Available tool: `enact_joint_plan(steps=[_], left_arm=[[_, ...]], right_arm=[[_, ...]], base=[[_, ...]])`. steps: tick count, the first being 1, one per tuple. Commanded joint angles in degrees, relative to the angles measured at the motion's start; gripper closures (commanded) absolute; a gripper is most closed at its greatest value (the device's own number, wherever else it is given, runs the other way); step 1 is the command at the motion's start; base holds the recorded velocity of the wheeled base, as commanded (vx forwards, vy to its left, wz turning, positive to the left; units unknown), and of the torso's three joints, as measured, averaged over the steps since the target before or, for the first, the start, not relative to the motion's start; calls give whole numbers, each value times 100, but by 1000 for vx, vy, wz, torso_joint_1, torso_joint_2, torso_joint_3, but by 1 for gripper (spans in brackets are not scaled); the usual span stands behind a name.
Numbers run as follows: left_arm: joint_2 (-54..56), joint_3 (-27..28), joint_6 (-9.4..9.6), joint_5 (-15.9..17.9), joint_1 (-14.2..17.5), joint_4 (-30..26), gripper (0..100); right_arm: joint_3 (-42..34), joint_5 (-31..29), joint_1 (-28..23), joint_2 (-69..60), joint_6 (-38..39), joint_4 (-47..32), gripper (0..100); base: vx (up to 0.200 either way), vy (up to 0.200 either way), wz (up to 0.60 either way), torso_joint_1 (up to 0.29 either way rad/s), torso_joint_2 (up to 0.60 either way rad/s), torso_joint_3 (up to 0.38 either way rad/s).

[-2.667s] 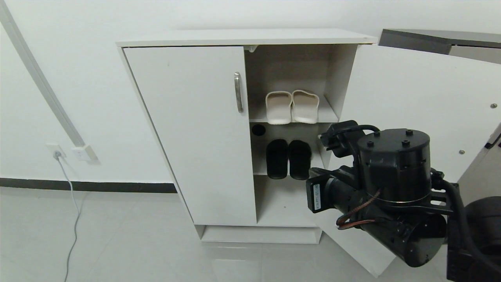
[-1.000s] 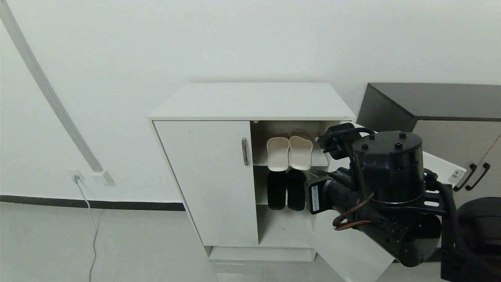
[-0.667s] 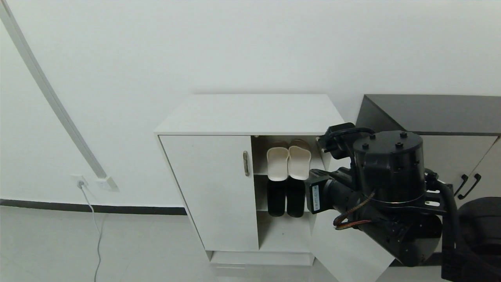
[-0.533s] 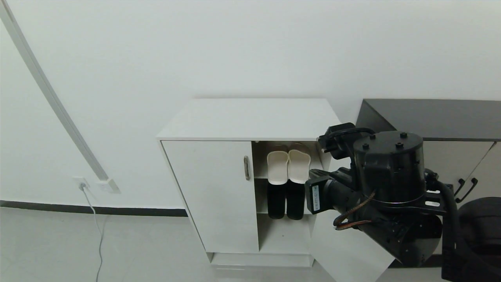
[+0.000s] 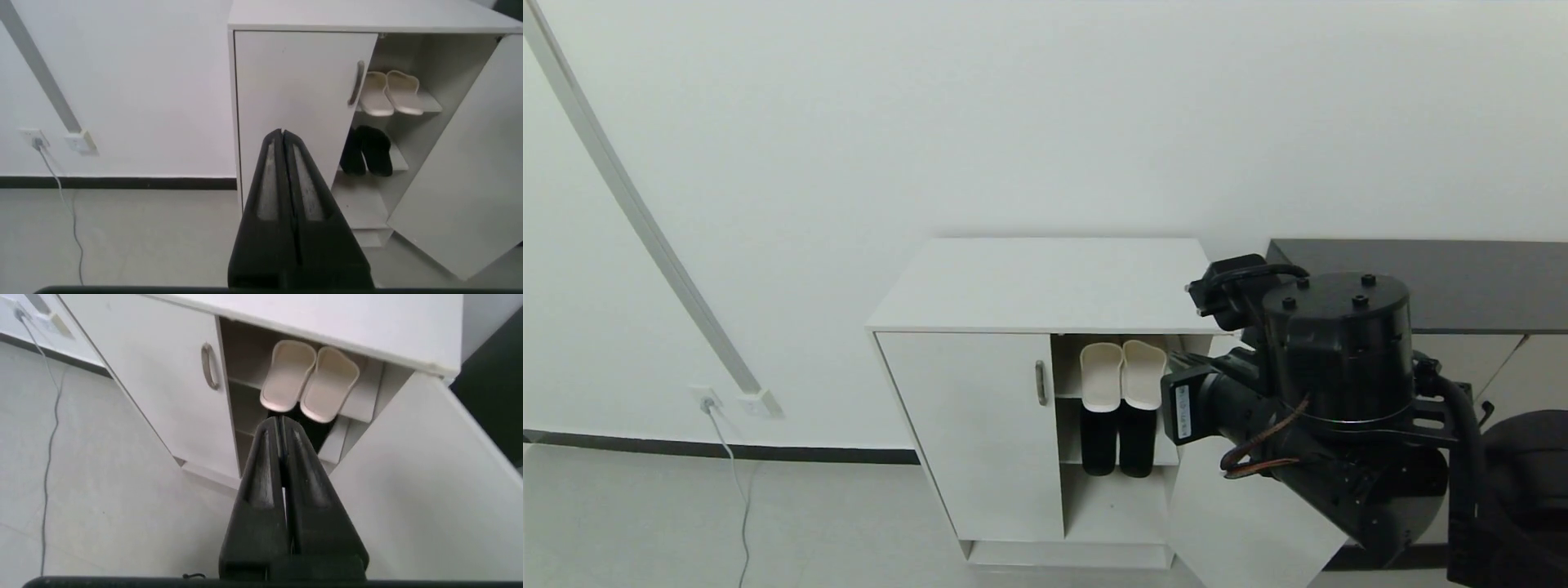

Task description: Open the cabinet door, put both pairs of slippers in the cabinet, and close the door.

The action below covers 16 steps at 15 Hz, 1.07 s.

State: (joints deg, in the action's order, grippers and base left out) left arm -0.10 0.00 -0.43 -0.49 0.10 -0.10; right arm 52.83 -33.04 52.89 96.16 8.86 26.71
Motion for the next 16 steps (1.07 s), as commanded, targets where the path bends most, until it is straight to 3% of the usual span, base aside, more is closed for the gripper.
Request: enact_joint_plan(steps=[1, 12, 16], left_arm=[[1, 0, -1, -4, -1, 1, 100], [1, 0, -1, -4, -1, 1, 100], [1, 0, -1, -4, -1, 1, 100]], right_arm=[[-1, -1, 10, -18, 1, 1, 100], [-45, 25, -7, 43, -7, -34, 100], [-80, 25, -42, 43, -104, -17, 100]], base=[[0, 0, 0, 207, -432, -242], [0, 0, 0, 21, -44, -26], [0, 0, -600, 2, -4, 2]])
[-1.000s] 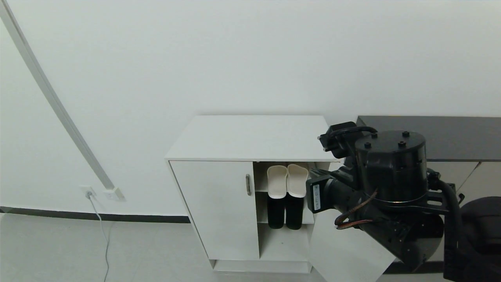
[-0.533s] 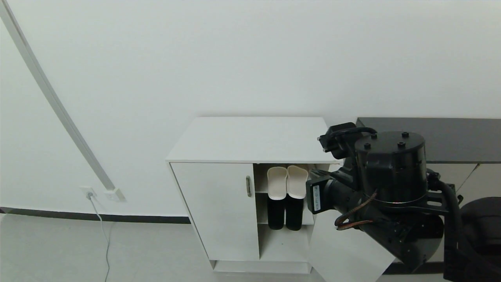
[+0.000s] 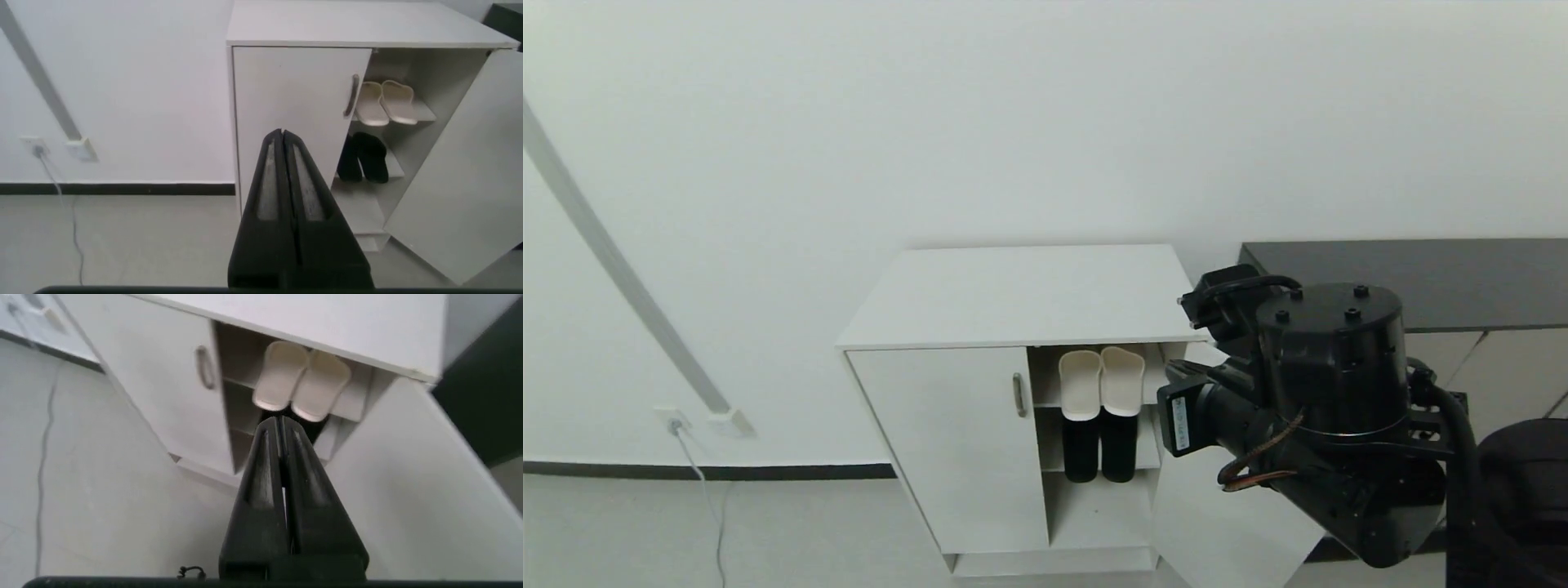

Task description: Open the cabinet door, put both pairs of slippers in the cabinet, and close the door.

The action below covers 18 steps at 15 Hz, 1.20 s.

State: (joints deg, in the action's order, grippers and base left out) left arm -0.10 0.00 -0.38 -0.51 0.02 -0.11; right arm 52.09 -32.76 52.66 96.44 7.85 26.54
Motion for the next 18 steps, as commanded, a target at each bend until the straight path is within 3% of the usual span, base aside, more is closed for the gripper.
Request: enact_joint_plan(steps=[1, 10, 15, 18], left_arm=[[1, 9, -6, -2, 6, 2, 100], [1, 0, 3, -2, 6, 2, 100], [1, 0, -6, -2, 6, 2, 100], [1, 0, -6, -2, 6, 2, 100]], right_arm=[[-6, -3, -63, 33, -3, 9, 100], [3, 15, -547, 244, -82, 159, 100], [29, 32, -714, 288, -91, 159, 100], [135, 331, -1241, 499, -91, 317, 100]], base=[[0, 0, -600, 12, 7, -2], [0, 0, -67, 1, 0, 0], [-200, 0, 0, 3, 3, 0], [-67, 0, 0, -4, -1, 1]])
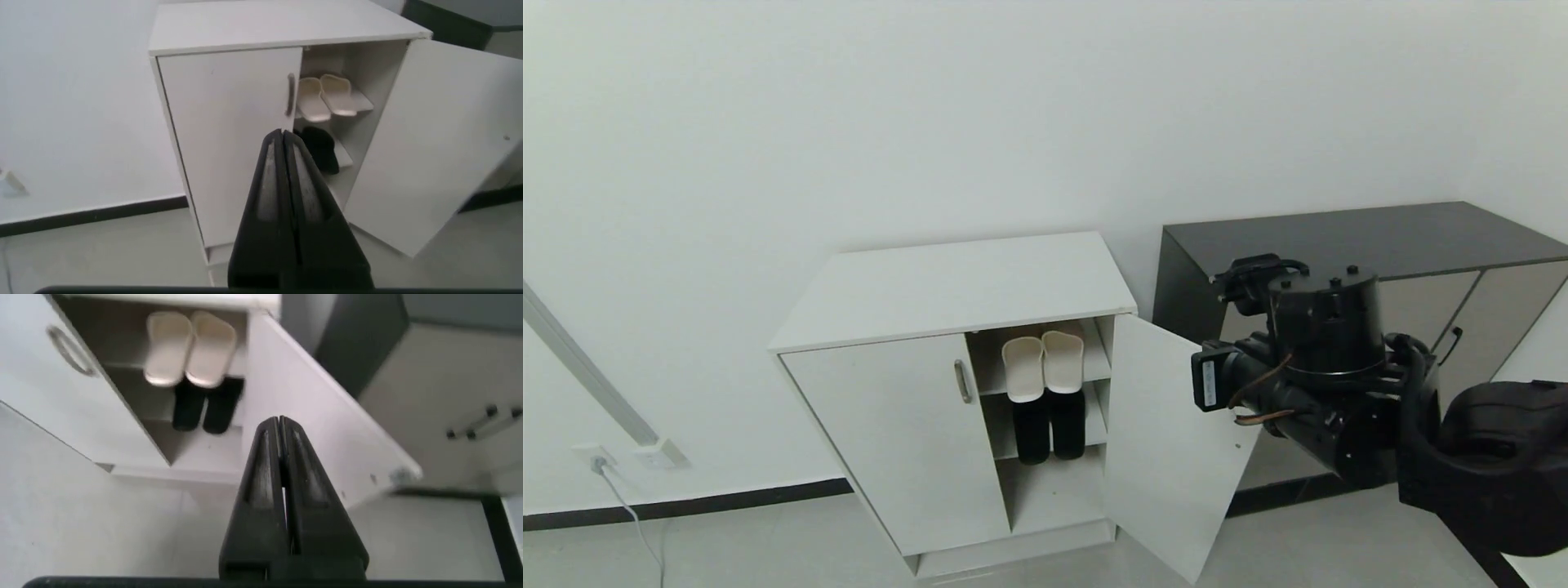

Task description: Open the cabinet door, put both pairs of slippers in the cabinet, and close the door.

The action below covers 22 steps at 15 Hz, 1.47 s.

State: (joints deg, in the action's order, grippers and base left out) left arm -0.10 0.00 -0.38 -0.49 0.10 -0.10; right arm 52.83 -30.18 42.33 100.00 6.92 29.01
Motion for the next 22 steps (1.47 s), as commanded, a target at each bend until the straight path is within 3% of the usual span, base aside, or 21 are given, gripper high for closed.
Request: enact_joint_plan(steps=[1, 6, 9, 22], left_arm=[[1, 0, -6, -4, -1, 1, 100], [1, 0, -6, -4, -1, 1, 100], [1, 0, -6, -4, -1, 1, 100], [1, 0, -6, -4, -1, 1, 100]], right_arm=[[69, 303, -497, 283, -33, 245, 100], [544, 1243, -1912, 1320, -174, 641, 100], [895, 1419, -2281, 1786, -148, 641, 100], [1177, 1419, -2519, 2437, -139, 755, 100]], base=[[0, 0, 0, 0, 0, 0], [0, 0, 0, 0, 0, 0], [0, 0, 0, 0, 0, 0], [0, 0, 0, 0, 0, 0]])
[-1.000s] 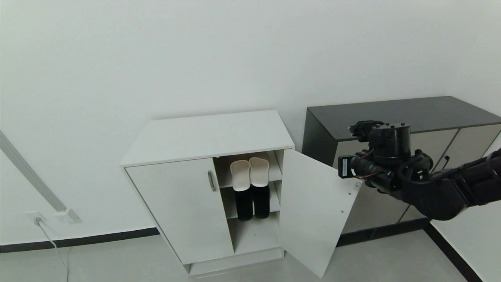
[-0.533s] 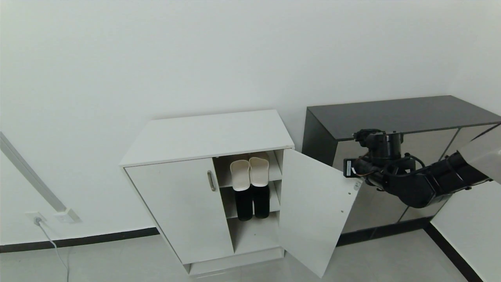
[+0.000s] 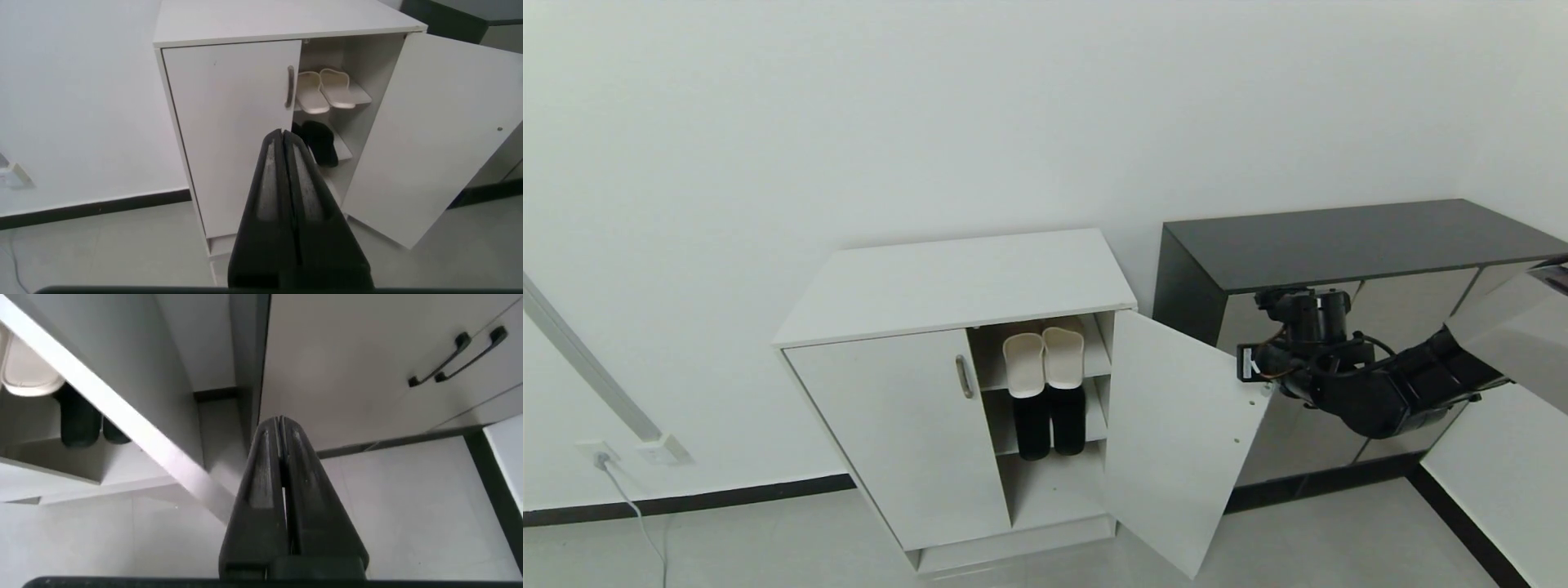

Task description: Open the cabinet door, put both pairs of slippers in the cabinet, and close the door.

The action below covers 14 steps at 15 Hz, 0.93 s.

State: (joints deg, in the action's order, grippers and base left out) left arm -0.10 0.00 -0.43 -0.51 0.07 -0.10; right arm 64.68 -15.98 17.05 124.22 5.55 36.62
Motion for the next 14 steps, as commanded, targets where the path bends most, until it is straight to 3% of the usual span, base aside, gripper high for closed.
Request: enact_joint_plan(steps=[1, 8, 12, 14], left_arm=[[1, 0, -1, -2, 1, 1, 100], [1, 0, -1, -2, 1, 1, 100], [1, 0, -1, -2, 1, 1, 100], [1, 9, -1, -2, 1, 1, 100]], right_arm=[[-17, -1, 8, 14, -1, -6, 100], [-298, -45, 395, -179, -19, 3, 100], [-773, -54, 1028, -557, -10, 29, 100], [-1019, -142, 1582, -689, 8, 82, 100]], base=[[0, 0, 0, 0, 0, 0], [0, 0, 0, 0, 0, 0], [0, 0, 0, 0, 0, 0], [0, 0, 0, 0, 0, 0]])
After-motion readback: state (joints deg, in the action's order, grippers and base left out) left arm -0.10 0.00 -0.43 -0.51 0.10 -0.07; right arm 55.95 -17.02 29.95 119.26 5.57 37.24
